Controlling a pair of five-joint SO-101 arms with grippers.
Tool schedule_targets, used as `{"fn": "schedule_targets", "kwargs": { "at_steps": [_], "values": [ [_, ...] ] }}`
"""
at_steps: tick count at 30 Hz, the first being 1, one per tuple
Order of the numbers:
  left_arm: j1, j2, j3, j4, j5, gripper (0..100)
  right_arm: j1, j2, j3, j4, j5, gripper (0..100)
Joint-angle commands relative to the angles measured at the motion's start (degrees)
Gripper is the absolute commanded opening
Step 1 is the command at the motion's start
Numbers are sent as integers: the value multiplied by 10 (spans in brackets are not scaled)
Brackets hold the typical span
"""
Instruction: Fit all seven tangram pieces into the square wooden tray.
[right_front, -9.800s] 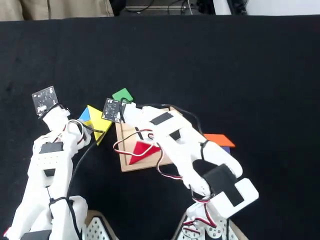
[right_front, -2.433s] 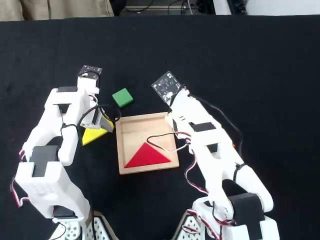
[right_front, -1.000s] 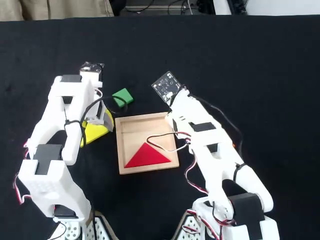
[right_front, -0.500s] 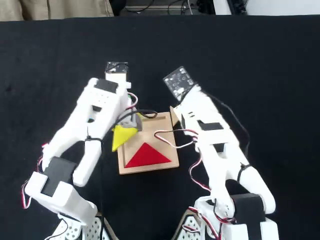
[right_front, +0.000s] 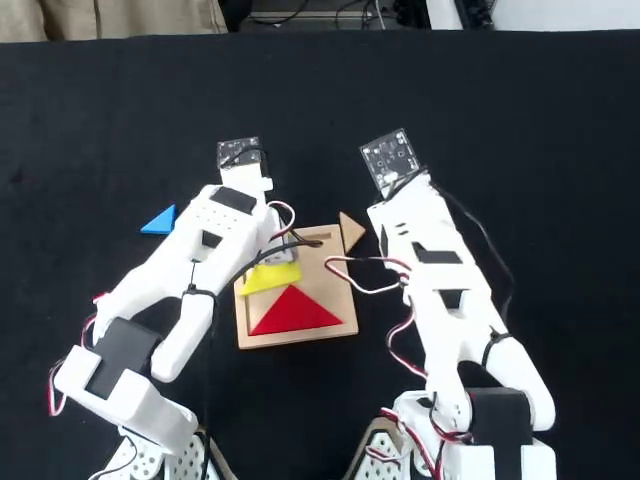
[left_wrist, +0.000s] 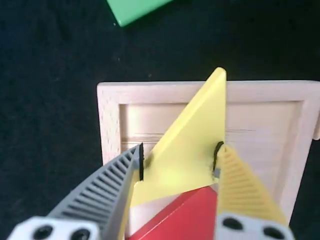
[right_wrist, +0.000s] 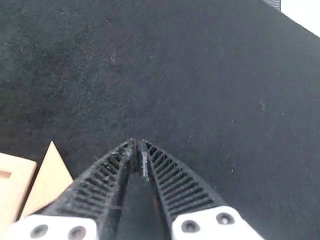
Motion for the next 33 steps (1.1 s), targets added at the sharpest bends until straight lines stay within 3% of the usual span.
{"fn": "schedule_targets", "kwargs": {
  "at_steps": [1, 6, 15, 22, 28, 33],
  "values": [
    [4, -20, -2, -5, 4, 238, 5, -1, -4, -15, -5, 11],
    [5, -25, 1, 3, 4, 237, 5, -1, -4, -15, -5, 11],
    [4, -26, -1, 93, 3, 238, 4, -1, -3, -15, -4, 11],
    [4, -26, -75, 148, 1, 239, 4, -1, -3, -15, -4, 11],
    [7, -25, -194, 238, -102, 239, 4, -1, -3, -15, -4, 11],
    [-15, -13, -199, 205, -202, 238, 4, -1, -3, -15, -4, 11]
  ]
}}
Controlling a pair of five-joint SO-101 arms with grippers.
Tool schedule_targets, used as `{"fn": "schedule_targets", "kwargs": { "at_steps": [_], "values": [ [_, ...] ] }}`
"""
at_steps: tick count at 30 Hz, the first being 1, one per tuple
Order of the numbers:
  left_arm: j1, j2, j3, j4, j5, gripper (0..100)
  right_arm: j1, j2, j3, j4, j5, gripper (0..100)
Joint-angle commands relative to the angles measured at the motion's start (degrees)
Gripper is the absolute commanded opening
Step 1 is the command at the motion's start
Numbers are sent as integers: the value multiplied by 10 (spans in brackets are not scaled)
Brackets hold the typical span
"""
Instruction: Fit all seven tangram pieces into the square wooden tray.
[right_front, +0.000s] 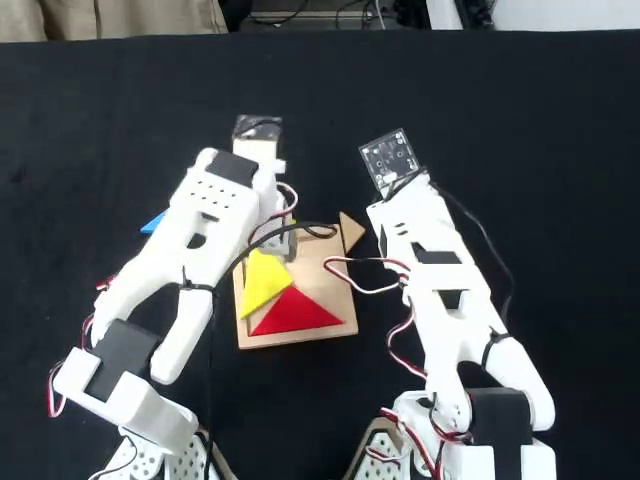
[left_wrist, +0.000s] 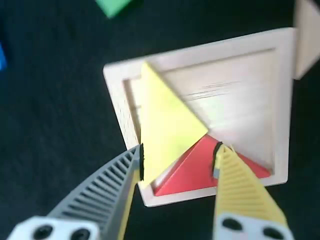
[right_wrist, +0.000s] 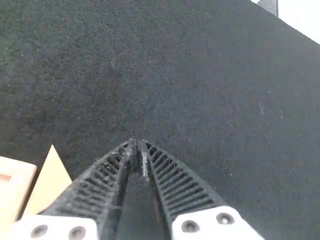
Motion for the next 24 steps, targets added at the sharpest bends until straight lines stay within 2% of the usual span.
{"fn": "schedule_targets", "kwargs": {
  "at_steps": [1, 6, 9, 19, 24],
  "values": [
    [-23, -1, -1, -50, -64, 238, 5, 0, -3, -11, -4, 11],
    [-77, 27, 90, -165, -105, 238, 5, 0, -3, -11, -4, 11],
    [-82, 34, 136, -214, -115, 238, 5, 0, -3, -11, -4, 11],
    [-23, -35, 184, -164, -87, 237, 5, 0, -3, -12, -4, 11],
    [-26, -94, 198, -159, -91, 238, 5, 0, -3, -12, -4, 11]
  ]
}}
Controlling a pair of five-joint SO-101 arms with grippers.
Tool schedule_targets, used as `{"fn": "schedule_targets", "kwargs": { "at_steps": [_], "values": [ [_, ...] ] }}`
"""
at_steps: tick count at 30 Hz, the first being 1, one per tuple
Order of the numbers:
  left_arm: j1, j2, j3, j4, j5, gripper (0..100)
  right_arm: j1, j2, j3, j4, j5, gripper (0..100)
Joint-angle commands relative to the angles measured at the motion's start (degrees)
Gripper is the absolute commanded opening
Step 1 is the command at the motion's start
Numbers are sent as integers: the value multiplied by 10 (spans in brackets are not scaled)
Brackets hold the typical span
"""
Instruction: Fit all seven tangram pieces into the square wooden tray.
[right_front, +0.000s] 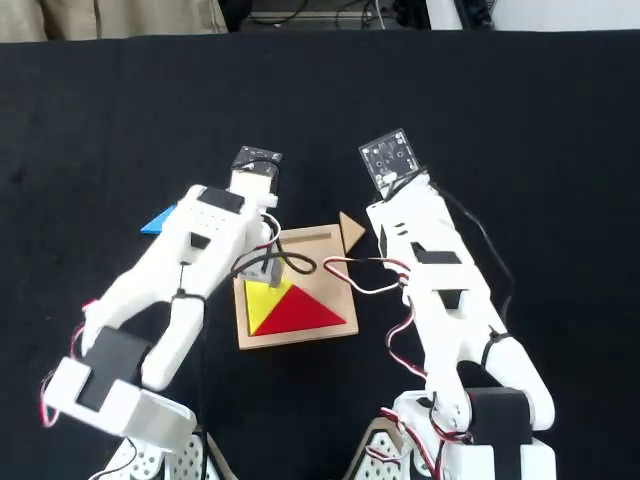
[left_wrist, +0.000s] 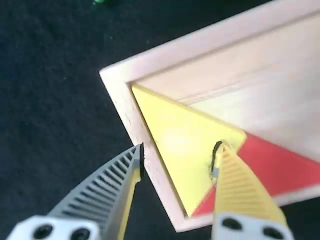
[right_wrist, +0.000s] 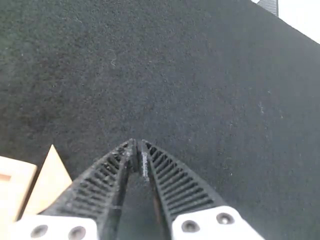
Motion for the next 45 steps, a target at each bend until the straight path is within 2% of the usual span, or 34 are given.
{"fn": "schedule_targets", "kwargs": {
  "at_steps": [1, 4, 7, 12, 15, 20, 25, 31, 45],
  "values": [
    [-7, -70, -4, 1, 2, 238, 5, 0, -3, -12, -4, 11],
    [-14, -103, -24, -18, 2, 238, 5, 0, -3, -12, -4, 11],
    [-1, -115, -20, -73, 5, 238, 5, 0, -2, -12, -4, 11],
    [65, -75, 31, -142, 6, 236, 5, 0, -2, -12, -4, 11],
    [70, -35, 35, -155, 3, 236, 6, 0, -2, -13, -4, 11],
    [54, 4, 36, -144, -11, 238, 6, 0, -2, -13, -4, 11],
    [53, 4, 35, -89, -87, 235, 6, 0, -2, -13, -4, 11],
    [35, 4, 30, -82, -155, 238, 6, 0, -2, -13, -4, 11],
    [40, 4, -47, -57, -159, 238, 8, 0, -2, -13, -4, 11]
  ]
}}
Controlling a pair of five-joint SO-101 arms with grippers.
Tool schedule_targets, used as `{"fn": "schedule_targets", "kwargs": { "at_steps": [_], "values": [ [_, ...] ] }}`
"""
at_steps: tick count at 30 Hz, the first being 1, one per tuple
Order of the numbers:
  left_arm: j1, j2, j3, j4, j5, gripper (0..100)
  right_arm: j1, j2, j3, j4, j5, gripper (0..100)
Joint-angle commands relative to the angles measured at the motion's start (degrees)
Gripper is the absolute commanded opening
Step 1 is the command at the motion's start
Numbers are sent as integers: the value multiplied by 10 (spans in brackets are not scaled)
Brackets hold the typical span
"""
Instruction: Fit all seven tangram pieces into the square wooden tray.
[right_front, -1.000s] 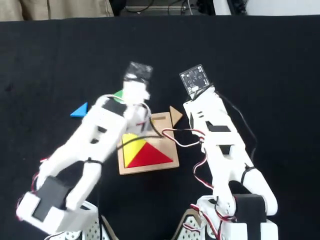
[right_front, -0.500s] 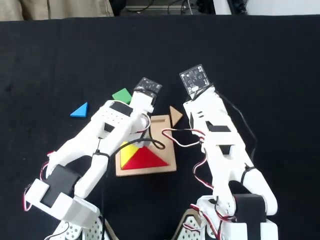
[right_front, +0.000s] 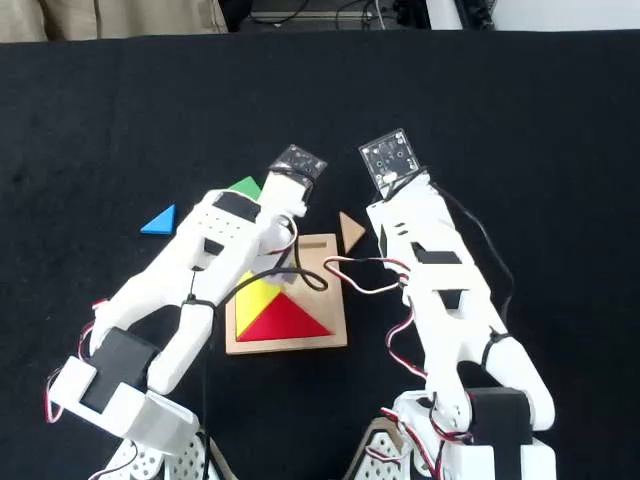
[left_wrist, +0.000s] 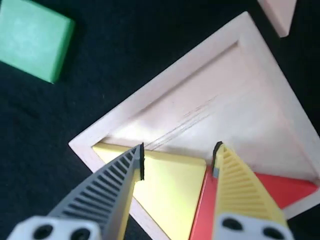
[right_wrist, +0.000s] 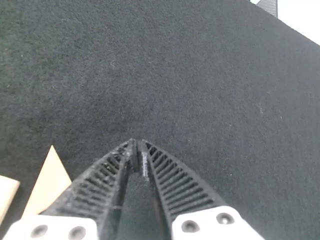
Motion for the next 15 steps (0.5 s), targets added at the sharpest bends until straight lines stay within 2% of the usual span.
{"fn": "schedule_targets", "kwargs": {
  "at_steps": [1, 7, 10, 12, 15],
  "values": [
    [2, -4, -55, 35, -4, 239, 8, 0, -2, -11, -4, 11],
    [-44, -32, -184, 157, 157, 239, 10, -5, -4, -12, -10, 13],
    [-89, -72, -192, 202, 161, 237, 10, -6, -2, -12, -40, 28],
    [-131, -107, -157, 196, 161, 235, 9, -6, -2, -11, -51, 68],
    [-195, -178, -55, 130, 161, 236, 5, -4, -2, -7, -30, 116]
  ]
}}
